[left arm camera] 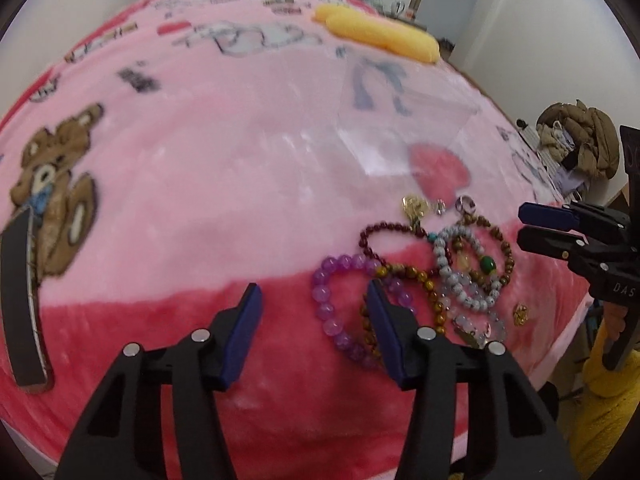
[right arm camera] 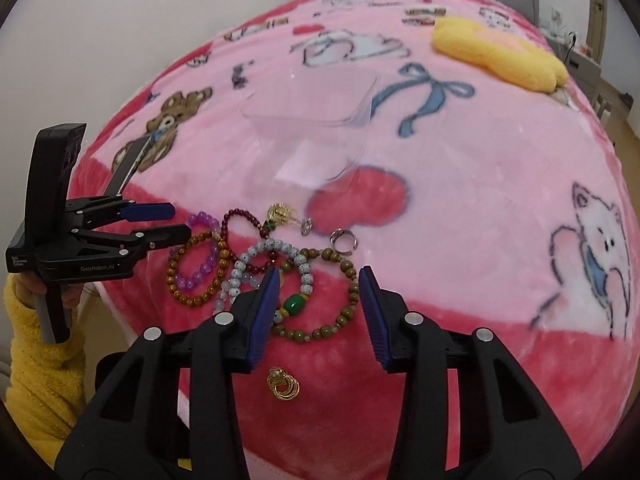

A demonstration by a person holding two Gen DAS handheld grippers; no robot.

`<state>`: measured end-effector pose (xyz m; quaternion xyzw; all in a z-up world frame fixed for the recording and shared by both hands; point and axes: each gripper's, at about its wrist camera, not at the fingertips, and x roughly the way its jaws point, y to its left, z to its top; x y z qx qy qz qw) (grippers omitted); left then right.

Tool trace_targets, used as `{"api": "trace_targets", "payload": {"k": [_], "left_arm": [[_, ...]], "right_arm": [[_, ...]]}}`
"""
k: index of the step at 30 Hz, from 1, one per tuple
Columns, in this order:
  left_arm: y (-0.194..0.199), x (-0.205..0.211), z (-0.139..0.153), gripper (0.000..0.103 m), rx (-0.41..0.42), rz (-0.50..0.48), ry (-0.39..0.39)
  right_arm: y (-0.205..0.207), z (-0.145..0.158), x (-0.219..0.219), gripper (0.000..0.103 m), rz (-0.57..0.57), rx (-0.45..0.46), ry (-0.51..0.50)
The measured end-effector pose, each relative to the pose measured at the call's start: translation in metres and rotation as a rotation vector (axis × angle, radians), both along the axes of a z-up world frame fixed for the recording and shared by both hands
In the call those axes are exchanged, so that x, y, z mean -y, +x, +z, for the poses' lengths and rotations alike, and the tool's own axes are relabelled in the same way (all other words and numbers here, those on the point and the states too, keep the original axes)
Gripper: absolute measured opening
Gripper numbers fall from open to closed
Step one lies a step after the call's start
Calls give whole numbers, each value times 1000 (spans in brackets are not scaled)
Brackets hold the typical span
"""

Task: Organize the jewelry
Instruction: 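Grasp the purple bead bracelet with the left gripper while the right grasps the brown wooden bead bracelet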

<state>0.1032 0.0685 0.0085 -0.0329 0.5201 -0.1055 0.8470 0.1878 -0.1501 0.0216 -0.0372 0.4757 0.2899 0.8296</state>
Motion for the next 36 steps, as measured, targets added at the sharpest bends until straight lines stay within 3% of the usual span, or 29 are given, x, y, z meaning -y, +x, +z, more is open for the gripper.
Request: {"api": "trace_targets", "payload": {"k": [2,4,10,17,19,29,32,34,36], "left_arm": [[1,1,-1,52,-18,7,-2],[4,2,1,40,-20,10,8],[14,7,1,25,-59,7,7],[19,9,-4,19,-82,6,21],[17,8,-4,13,-75,20,16],[16,10,-9,11,-60,22,24],[15,11,-9,11,-55,22,28],[15,12,-10,10,-52,24,28],[14,11,-10,10,-46,26,24]], "right_arm": [[3,-1,-3,34,-2,-8,-28],[6,-3,-5,28,-4,-19,-40],[18,-7,-8,23,-13,-73,-34],[26,-15,-11,23,-17,-101,-58],[27,-18,-13,23,-16,-106,-69],[28,-28,-12,23,-40,-114,-123],[30,-35,-10,19,-39,-118,-131],[30,-36,-10,10,-38,-110,-124],[28,-35,-10,9,-29,-96,-134]]}}
